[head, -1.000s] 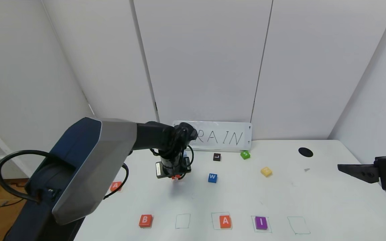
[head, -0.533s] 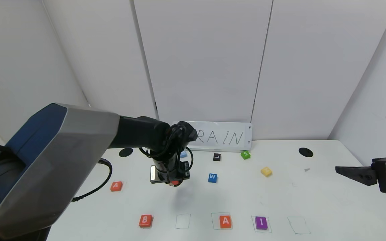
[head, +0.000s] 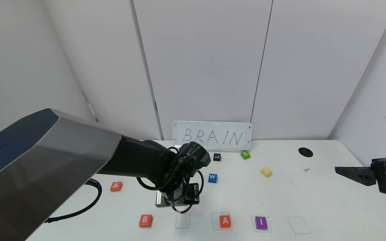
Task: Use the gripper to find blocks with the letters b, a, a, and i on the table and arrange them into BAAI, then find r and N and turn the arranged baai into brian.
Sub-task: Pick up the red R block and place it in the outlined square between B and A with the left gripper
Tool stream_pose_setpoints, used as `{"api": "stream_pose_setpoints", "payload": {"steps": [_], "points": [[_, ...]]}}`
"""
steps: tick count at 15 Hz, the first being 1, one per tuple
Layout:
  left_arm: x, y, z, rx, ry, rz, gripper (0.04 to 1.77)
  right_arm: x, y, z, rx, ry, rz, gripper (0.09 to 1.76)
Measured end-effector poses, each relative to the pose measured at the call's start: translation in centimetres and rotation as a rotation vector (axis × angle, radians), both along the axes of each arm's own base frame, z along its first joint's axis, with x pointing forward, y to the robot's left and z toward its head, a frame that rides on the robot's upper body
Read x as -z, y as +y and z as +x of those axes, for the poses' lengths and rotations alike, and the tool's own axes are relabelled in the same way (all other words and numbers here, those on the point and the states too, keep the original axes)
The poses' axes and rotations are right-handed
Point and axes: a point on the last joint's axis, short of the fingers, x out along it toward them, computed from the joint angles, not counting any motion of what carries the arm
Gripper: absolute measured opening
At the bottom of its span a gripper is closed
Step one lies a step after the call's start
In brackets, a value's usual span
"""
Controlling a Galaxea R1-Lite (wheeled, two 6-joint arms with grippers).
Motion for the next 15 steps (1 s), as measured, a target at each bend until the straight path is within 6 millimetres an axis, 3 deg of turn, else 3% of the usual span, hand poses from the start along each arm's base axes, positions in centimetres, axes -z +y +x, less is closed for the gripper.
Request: {"api": "stream_pose_setpoints", "payload": {"steps": [9,15], "points": [[2.8,0.0,-3.7,-0.01,-0.022,0.021,0.5,0.1,0.0,0.1,0.0,0.005,-0.001,1.71],[3.7,0.0,-4.2,0.0,0.002,0.045,0.5,0.1,0.0,0.1,-0.001,0.007,-0.002,1.71]]}}
